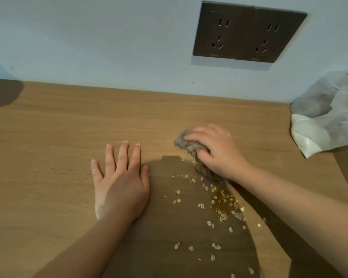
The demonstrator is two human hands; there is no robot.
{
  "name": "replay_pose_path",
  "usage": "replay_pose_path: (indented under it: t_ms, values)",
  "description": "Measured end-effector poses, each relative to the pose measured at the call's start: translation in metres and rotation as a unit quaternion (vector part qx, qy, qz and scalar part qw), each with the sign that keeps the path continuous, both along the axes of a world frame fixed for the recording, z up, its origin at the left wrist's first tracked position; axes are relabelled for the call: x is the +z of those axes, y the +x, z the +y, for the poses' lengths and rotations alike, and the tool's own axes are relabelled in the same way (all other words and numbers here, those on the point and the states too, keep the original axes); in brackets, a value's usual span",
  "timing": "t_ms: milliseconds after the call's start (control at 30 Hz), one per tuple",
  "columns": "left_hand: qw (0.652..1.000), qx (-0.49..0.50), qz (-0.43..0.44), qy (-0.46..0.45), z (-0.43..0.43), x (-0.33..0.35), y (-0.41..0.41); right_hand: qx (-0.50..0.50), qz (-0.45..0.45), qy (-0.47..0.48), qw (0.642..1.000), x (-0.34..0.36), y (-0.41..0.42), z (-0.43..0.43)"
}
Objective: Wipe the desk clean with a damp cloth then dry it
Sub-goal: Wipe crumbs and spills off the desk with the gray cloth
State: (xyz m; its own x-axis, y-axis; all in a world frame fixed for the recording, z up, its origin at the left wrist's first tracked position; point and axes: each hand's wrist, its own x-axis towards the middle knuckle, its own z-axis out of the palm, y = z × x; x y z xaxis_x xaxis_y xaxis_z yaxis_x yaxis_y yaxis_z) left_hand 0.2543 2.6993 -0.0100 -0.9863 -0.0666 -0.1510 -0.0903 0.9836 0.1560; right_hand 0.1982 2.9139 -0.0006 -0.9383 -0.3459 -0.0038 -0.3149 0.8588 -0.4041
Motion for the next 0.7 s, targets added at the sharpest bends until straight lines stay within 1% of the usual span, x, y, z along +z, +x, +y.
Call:
replay_pose_path:
  t_ms: [33, 67, 100, 133, 167, 233, 267, 333, 400, 500, 567, 600, 633, 700]
  values:
    - [1.0, -0.001, -0.003, -0.001, 0.0, 0.0, 0.0, 0.072, -0.011, -0.009, 0.997, 0.002, 0.02, -0.003]
    - [1.0, -0.001, -0.005, 0.0, -0.001, 0.0, 0.0, 0.123, -0.006, -0.006, 0.992, 0.004, 0.031, 0.0]
    - [1.0, -0.002, -0.004, -0.001, -0.001, 0.0, 0.0, 0.142, 0.011, 0.006, 0.99, 0.006, 0.031, 0.007]
    - [1.0, -0.004, -0.003, -0.003, -0.001, -0.001, 0.0, 0.115, 0.024, 0.027, 0.993, 0.006, 0.019, 0.015]
    - [1.0, -0.006, -0.001, -0.006, -0.001, -0.001, 0.0, 0.051, 0.03, 0.049, 0.997, 0.005, 0.0, 0.023]
    - [1.0, -0.005, 0.005, -0.007, -0.002, -0.003, 0.001, -0.072, 0.044, 0.075, 0.994, 0.003, -0.038, 0.032]
    - [1.0, -0.003, 0.009, -0.007, -0.003, -0.003, 0.001, -0.101, 0.048, 0.08, 0.99, 0.001, -0.049, 0.03]
    - [1.0, -0.008, 0.01, -0.012, -0.002, -0.003, 0.0, -0.098, 0.031, 0.077, 0.992, -0.003, -0.04, 0.021]
    - [1.0, -0.007, 0.008, -0.022, -0.001, -0.004, 0.0, -0.005, 0.034, 0.06, 0.998, -0.005, 0.0, 0.014]
    - [1.0, -0.015, 0.006, -0.025, -0.001, -0.005, -0.002, 0.141, 0.041, 0.014, 0.989, 0.004, 0.075, 0.009]
    - [0.999, -0.023, 0.012, -0.024, -0.001, -0.006, 0.0, 0.194, 0.011, -0.005, 0.981, 0.007, 0.1, 0.013]
    - [0.999, -0.031, 0.013, -0.026, -0.001, -0.005, 0.002, 0.18, 0.008, -0.017, 0.983, 0.011, 0.102, 0.017]
    - [0.998, -0.047, 0.014, -0.027, -0.002, -0.005, 0.004, 0.128, 0.026, -0.029, 0.991, 0.016, 0.098, 0.023]
    - [0.995, -0.098, 0.011, -0.032, -0.004, -0.005, 0.011, -0.037, 0.067, -0.025, 0.997, 0.022, 0.079, 0.049]
